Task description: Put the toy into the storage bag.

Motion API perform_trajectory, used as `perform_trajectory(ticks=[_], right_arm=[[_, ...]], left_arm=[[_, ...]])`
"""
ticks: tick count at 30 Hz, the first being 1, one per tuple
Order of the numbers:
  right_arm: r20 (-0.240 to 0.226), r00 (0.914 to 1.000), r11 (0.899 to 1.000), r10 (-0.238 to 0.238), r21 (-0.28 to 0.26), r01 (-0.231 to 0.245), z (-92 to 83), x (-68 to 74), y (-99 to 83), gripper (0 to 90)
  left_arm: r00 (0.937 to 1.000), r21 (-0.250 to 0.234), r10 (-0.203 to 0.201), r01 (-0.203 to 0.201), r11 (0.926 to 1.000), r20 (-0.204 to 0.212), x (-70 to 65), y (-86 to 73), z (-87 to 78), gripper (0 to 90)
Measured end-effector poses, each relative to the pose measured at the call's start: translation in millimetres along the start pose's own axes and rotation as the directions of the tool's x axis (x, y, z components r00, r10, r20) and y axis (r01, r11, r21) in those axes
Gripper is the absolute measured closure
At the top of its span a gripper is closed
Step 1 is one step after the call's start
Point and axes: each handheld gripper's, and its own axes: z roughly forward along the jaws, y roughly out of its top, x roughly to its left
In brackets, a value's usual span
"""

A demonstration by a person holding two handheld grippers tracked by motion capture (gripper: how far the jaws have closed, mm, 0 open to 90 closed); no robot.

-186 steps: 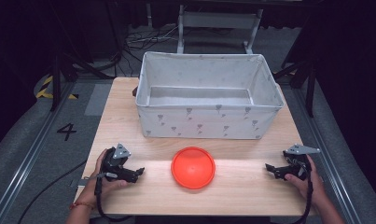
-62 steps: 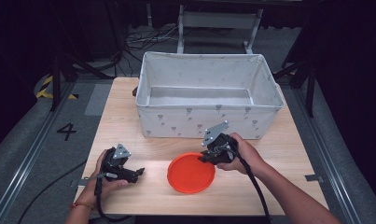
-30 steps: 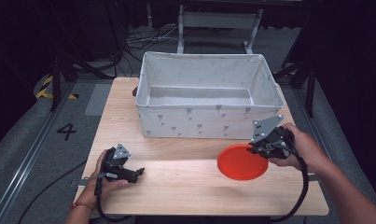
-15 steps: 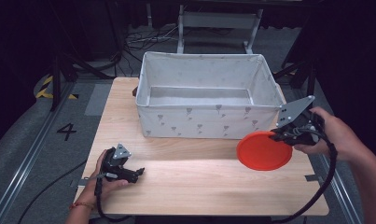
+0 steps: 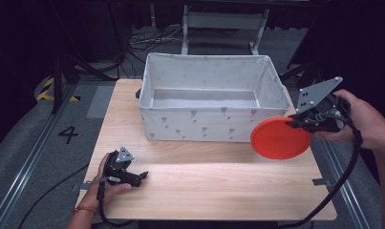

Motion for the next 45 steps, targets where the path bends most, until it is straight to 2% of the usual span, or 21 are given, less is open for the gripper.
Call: perform_trajectory(ticks=[4, 6, 9, 14, 15, 21, 27, 29, 33, 39, 45], right_arm=[[0.021, 0.9998, 1.000, -0.004, 0.008, 0.004, -9.3, -8.0, 6.1, 82.6], [0.046, 0.9989, 1.000, 0.003, 0.011, -0.003, -17.6, -19.0, 13.0, 82.6], [0.060, 0.9982, 1.000, 0.001, 0.013, -0.001, -21.4, -27.7, 18.3, 82.6], [0.083, 0.9965, 1.000, -0.006, 0.005, 0.005, -23.9, -40.5, 25.2, 82.6], [0.101, 0.9949, 1.000, -0.010, 0.005, 0.009, -24.1, -44.1, 28.0, 82.6], [0.108, 0.9934, 0.999, -0.039, -0.001, 0.040, -26.0, -57.6, 38.3, 82.6], [0.144, 0.9889, 0.999, -0.039, -0.019, 0.042, -27.9, -76.1, 48.0, 82.6], [0.150, 0.9881, 0.999, -0.035, -0.017, 0.038, -27.2, -78.3, 48.9, 82.6], [0.162, 0.9867, 1.000, -0.009, -0.011, 0.011, -16.6, -95.7, 51.5, 82.6], [0.162, 0.9867, 1.000, 0.004, -0.003, -0.003, -0.1, -109.2, 54.0, 82.6], [0.142, 0.9890, 0.999, 0.042, -0.032, -0.038, 23.2, -124.1, 53.7, 82.6]], left_arm=[[1.0000, 0.000, -0.001, 0.001, 1.0000, 0.000, -0.1, 0.0, 0.0, 0.2], [1.0000, 0.000, -0.001, 0.001, 1.0000, -0.001, -0.1, 0.0, 0.1, 0.2], [1.0000, 0.000, -0.002, 0.002, 1.0000, -0.001, -0.2, 0.1, 0.1, 0.2], [1.0000, 0.000, -0.002, 0.002, 1.0000, 0.000, -0.1, 0.1, 0.1, 0.2], [1.0000, 0.000, -0.001, 0.001, 1.0000, 0.000, -0.1, 0.1, 0.1, 0.2], [1.0000, 0.000, -0.001, 0.001, 1.0000, 0.000, 0.0, 0.1, 0.1, 0.2], [1.0000, -0.002, -0.003, 0.003, 1.0000, 0.000, -0.2, 0.1, 0.1, 0.2], [1.0000, -0.002, -0.003, 0.003, 1.0000, 0.000, -0.2, 0.1, 0.1, 0.2], [1.0000, -0.002, -0.003, 0.003, 1.0000, -0.001, -0.2, 0.1, 0.1, 0.2], [1.0000, -0.006, 0.008, -0.008, 1.0000, -0.001, 0.7, 0.4, 0.5, 0.2], [1.0000, -0.006, 0.004, -0.004, 1.0000, 0.001, 0.5, 0.4, 0.6, 0.2]])
